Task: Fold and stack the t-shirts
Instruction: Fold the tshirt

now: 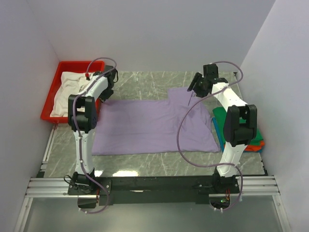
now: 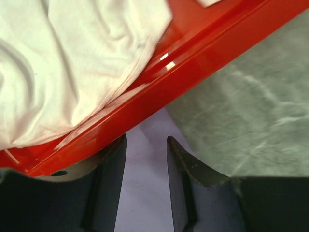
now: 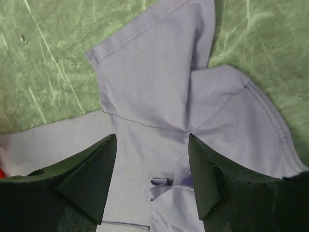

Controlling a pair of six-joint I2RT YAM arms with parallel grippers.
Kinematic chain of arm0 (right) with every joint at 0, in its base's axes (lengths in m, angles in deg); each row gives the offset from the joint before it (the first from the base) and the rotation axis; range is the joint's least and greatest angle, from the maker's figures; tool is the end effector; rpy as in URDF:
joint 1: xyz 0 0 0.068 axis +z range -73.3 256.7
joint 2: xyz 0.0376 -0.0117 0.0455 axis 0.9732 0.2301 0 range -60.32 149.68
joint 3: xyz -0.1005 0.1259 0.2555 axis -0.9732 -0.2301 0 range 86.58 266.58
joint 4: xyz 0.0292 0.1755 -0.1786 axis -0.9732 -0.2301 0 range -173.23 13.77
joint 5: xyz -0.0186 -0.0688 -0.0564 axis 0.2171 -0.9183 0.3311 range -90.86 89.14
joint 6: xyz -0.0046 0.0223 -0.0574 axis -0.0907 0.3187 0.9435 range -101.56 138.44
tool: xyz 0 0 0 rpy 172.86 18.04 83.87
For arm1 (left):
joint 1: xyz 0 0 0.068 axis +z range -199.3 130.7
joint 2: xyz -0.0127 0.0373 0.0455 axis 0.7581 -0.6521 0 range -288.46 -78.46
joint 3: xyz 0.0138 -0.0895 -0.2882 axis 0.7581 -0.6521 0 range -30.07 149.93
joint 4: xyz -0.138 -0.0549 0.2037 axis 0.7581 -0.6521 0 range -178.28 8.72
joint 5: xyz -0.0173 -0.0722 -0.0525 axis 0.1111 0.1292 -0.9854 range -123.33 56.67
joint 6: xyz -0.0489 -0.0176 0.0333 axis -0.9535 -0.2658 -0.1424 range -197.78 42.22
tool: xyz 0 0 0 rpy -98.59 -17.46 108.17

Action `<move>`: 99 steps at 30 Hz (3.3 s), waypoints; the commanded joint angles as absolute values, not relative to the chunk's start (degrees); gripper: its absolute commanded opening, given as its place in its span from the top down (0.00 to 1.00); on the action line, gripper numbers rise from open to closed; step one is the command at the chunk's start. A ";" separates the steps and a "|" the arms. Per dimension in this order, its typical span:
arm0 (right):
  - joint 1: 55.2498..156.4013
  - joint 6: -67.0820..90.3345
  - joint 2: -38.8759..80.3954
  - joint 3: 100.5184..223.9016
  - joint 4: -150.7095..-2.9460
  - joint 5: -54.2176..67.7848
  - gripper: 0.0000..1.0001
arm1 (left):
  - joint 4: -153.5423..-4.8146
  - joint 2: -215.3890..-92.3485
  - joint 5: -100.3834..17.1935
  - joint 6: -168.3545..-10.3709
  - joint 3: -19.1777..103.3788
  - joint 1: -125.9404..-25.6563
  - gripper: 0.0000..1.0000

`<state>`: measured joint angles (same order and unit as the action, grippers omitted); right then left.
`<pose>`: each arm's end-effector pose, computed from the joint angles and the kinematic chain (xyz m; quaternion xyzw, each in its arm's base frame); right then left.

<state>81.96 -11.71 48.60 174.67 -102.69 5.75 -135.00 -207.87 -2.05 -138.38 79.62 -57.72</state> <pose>0.4356 0.0454 0.2759 0.1799 0.9124 0.1617 0.3301 0.4789 -0.0465 0.2089 -0.4539 0.8388 0.1413 0.2654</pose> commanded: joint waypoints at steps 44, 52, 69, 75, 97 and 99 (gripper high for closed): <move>76.96 -14.69 70.45 200.12 -108.66 2.39 0.43 | -132.17 -207.58 -0.90 -139.04 77.95 -57.30 0.99; 75.47 -17.94 77.13 207.33 -109.45 4.06 0.49 | -130.50 -206.96 -1.69 -138.08 76.63 -57.30 0.99; 75.56 -20.23 82.23 211.12 -108.66 8.46 0.52 | -129.36 -207.66 -2.66 -137.64 76.81 -57.30 0.99; 75.73 -20.41 83.56 213.14 -110.42 8.37 0.57 | -129.01 -207.75 -2.92 -137.55 76.72 -57.30 0.99; 74.24 -19.01 76.00 212.87 -105.24 12.50 1.00 | -128.30 -205.73 -2.40 -136.76 76.98 -57.12 0.99; 73.80 -18.48 74.43 212.87 -105.32 12.33 1.00 | -128.65 -205.29 -2.05 -136.93 77.16 -56.95 0.99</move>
